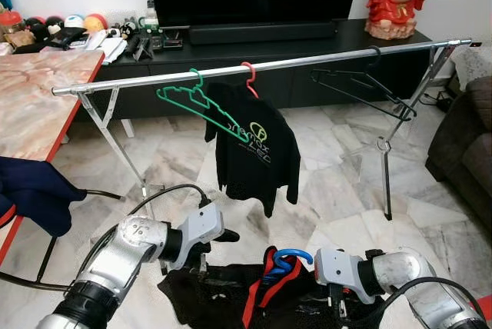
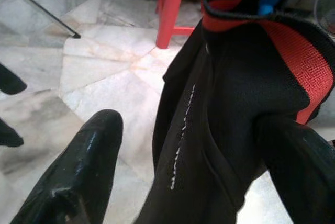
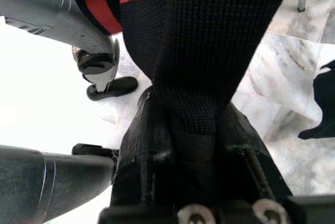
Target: Hang hanger
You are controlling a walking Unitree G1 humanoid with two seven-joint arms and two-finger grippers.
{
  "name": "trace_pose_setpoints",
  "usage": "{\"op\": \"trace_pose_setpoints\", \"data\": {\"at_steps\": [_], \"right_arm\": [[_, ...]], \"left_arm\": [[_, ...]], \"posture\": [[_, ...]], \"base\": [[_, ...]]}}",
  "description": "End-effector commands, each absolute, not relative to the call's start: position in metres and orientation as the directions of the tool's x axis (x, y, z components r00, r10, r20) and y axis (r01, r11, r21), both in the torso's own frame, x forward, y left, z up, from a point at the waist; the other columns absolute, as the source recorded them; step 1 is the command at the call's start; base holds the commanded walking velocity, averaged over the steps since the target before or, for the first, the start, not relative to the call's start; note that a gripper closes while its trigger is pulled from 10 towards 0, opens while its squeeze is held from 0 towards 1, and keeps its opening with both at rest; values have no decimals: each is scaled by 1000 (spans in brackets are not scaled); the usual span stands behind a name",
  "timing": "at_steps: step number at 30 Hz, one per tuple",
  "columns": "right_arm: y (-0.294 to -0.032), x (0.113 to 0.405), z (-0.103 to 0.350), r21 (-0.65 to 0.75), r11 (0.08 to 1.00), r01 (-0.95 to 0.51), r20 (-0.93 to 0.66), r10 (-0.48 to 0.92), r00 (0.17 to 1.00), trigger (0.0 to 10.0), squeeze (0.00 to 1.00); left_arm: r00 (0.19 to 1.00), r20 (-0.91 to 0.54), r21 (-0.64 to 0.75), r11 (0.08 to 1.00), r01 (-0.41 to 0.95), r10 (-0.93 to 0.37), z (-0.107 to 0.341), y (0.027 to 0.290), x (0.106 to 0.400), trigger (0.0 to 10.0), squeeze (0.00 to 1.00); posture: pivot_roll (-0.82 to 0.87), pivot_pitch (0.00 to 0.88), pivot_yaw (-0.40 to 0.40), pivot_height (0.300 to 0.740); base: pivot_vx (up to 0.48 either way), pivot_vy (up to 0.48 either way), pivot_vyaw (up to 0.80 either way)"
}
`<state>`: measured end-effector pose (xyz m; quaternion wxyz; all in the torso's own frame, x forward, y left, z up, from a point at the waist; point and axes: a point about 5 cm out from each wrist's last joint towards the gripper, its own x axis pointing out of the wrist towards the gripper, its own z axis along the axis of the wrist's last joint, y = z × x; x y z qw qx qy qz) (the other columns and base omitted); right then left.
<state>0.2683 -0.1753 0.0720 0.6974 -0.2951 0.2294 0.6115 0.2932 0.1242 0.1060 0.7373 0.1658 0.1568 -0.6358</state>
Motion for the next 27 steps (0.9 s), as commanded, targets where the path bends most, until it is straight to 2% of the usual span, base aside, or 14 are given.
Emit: {"op": "trace_pose_setpoints", "data": {"at_steps": [1, 8, 14, 23, 24, 25, 26, 27], "right_arm": [[-172, 269, 81, -155, 66, -986, -655, 740, 153, 0, 0], [-165, 278, 86, -191, 93, -977, -627, 754, 195, 0, 0], [-156, 283, 93, -225, 97, -970, -593, 776, 215, 0, 0], [-149, 284, 97, -218, 74, -973, -572, 798, 189, 0, 0], [-149, 284, 97, -218, 74, -973, -572, 798, 189, 0, 0], [-148, 285, 98, -218, 74, -973, -572, 798, 189, 0, 0], [-148, 285, 98, -219, 74, -973, -572, 798, 190, 0, 0], [-148, 285, 98, -219, 75, -973, -571, 799, 190, 0, 0]], "left_arm": [[86, -453, 12, 90, 996, -888, 105, 122, 290, 10000, 0], [-8, -475, -41, 13, 999, -880, 98, 119, 281, 10000, 0], [31, -456, -17, 43, 999, -889, 96, 111, 284, 10000, 0], [107, -386, -26, 126, 992, -916, 96, 100, 288, 10000, 0], [110, -384, -26, 129, 991, -917, 96, 99, 288, 7176, 0], [120, -382, -24, 139, 990, -916, 96, 97, 289, 2000, 0], [123, -381, -23, 143, 990, -916, 96, 96, 289, 706, 0], [125, -381, -22, 144, 989, -916, 95, 96, 289, 706, 0]], "posture": [[-64, 49, 19, 740], [-62, 48, 23, 740], [-59, 47, 22, 740], [-60, 47, 18, 740], [-61, 47, 19, 740], [-62, 45, 19, 740], [-62, 45, 19, 740], [-62, 45, 19, 740]], "base": [[0, 0, 0], [0, 0, 0], [0, 0, 0], [0, 0, 0], [0, 0, 0], [0, 0, 0], [0, 0, 0], [0, 0, 0]]}}
